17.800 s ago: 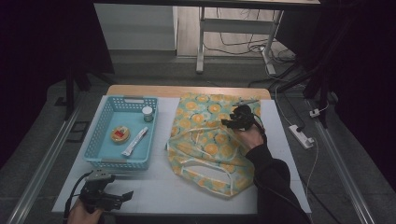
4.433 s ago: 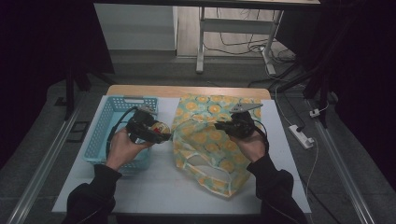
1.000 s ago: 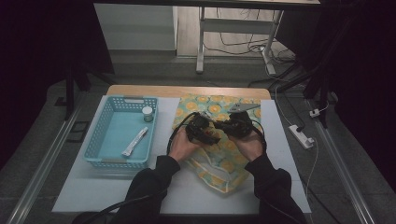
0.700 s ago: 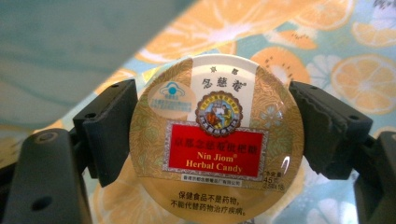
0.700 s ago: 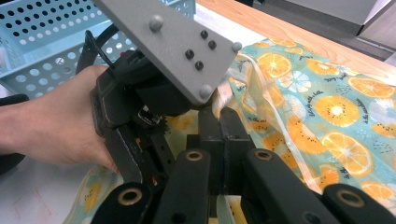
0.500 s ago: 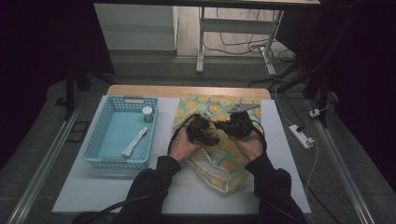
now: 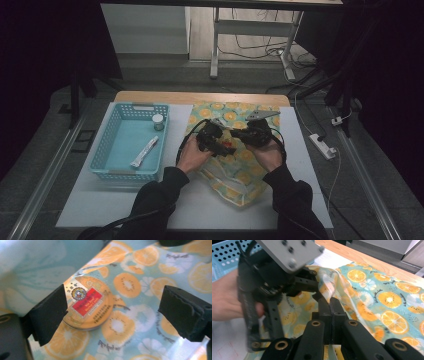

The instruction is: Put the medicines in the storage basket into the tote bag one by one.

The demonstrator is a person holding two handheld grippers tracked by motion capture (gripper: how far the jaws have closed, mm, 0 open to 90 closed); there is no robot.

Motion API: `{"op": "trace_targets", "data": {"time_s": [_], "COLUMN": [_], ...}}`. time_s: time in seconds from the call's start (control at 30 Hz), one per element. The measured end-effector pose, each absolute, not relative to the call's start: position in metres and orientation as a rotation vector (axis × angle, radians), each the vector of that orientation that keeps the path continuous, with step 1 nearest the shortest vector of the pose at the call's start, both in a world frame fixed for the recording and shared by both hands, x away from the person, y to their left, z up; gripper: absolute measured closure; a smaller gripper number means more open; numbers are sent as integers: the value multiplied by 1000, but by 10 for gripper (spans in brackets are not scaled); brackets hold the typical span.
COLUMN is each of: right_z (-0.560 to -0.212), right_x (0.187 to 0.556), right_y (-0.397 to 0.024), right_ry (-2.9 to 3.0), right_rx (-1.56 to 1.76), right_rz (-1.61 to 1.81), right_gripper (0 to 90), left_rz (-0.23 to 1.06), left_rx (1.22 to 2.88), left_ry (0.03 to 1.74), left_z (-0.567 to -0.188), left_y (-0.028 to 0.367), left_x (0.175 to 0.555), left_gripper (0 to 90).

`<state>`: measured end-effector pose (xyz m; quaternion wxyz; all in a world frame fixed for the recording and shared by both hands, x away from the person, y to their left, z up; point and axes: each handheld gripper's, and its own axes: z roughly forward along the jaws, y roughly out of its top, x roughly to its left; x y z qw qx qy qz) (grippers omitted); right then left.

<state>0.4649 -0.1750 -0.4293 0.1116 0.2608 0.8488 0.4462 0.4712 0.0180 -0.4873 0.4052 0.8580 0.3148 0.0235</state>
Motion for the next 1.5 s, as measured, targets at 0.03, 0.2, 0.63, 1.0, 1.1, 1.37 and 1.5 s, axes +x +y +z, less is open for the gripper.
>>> {"op": "trace_targets", "data": {"time_s": [0.03,0.2,0.63,1.0,1.1,1.37,1.5], "right_z": [-429,-429,-428,-426,-426,-426,-426], "right_x": [465,464,464,464,464,464,464], "right_y": [-175,-174,-176,-177,-177,-178,-178], "right_ry": [2492,2492,2485,2479,2479,2478,2478], "right_rx": [766,765,767,768,771,776,775], "right_rz": [1310,1312,1313,1315,1316,1314,1313], "right_gripper": [900,900,900,900,900,900,900], "left_rz": [55,34,11,10,20,29,35], "left_rx": [2162,2155,2141,2133,2133,2128,2110], "left_ry": [794,776,755,738,740,769,787], "left_z": [-486,-478,-464,-455,-453,-453,-453], "left_y": [19,25,41,59,64,83,94], "left_x": [470,462,447,435,432,425,421], "left_gripper": [70,45,17,10,8,3,4]}}
